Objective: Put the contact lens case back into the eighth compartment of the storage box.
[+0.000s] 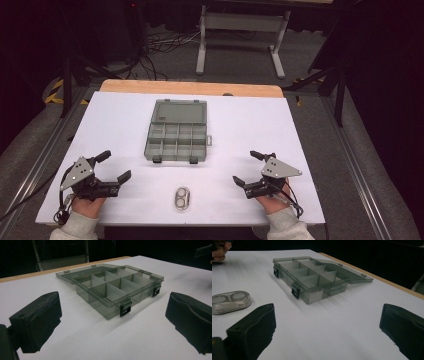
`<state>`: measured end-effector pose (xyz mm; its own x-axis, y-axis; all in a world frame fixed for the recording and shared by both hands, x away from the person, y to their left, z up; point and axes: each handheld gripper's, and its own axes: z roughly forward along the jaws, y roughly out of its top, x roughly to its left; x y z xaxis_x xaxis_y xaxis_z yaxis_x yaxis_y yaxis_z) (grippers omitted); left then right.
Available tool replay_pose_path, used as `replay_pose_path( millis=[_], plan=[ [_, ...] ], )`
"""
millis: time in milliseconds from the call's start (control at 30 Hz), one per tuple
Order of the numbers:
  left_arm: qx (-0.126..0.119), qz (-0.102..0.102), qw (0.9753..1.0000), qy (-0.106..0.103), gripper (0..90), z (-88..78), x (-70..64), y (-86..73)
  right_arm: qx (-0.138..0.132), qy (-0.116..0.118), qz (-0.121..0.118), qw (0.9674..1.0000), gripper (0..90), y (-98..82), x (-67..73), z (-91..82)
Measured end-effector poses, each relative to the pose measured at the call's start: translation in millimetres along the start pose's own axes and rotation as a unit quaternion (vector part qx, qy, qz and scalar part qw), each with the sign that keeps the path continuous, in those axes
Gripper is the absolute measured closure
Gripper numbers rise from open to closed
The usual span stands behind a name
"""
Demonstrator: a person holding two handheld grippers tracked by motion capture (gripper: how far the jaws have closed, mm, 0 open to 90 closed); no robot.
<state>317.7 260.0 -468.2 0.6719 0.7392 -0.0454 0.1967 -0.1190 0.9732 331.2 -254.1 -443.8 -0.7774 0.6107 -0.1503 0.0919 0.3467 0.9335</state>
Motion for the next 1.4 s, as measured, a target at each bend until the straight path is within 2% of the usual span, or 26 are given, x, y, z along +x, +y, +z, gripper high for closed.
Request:
replay_pose_path(
  millis=[167, 733, 900, 1200, 1300, 1400],
  plan=[
    [0.0, 0.0, 1.0, 0.001, 1.2, -0.1, -0.5, 0.0, 0.001, 0.003, -0.006, 1.0, 1.7, 0.3, 1.5, 0.5],
    [-0.003, 0.001, 1.0, 0.001, 1.1, 0.2, -0.9, -0.1, 0.007, 0.008, 0.0, 0.9999, 2.3, 0.4, 1.4, 1.5],
    [-0.002, 0.002, 1.0, 0.002, 1.1, 0.1, -0.6, 0.0, 0.016, 0.008, -0.006, 0.9998, 2.2, 2.5, 3.1, 3.3],
    [0.0, 0.003, 1.0, 0.003, 1.1, 0.1, -0.8, 0.1, 0.012, 0.016, -0.003, 0.9998, 2.2, 15.2, 3.5, 1.0],
    [0.001, 0.002, 1.0, 0.003, 1.1, 0.0, -0.9, 0.0, 0.009, 0.028, 0.012, 0.9995, 2.0, 21.6, 2.8, -0.8],
    [0.001, 0.003, 1.0, 0.004, 1.1, 0.0, -0.9, 0.0, 0.009, 0.027, 0.007, 0.9996, 1.9, 31.0, 3.2, -2.3]
  ],
)
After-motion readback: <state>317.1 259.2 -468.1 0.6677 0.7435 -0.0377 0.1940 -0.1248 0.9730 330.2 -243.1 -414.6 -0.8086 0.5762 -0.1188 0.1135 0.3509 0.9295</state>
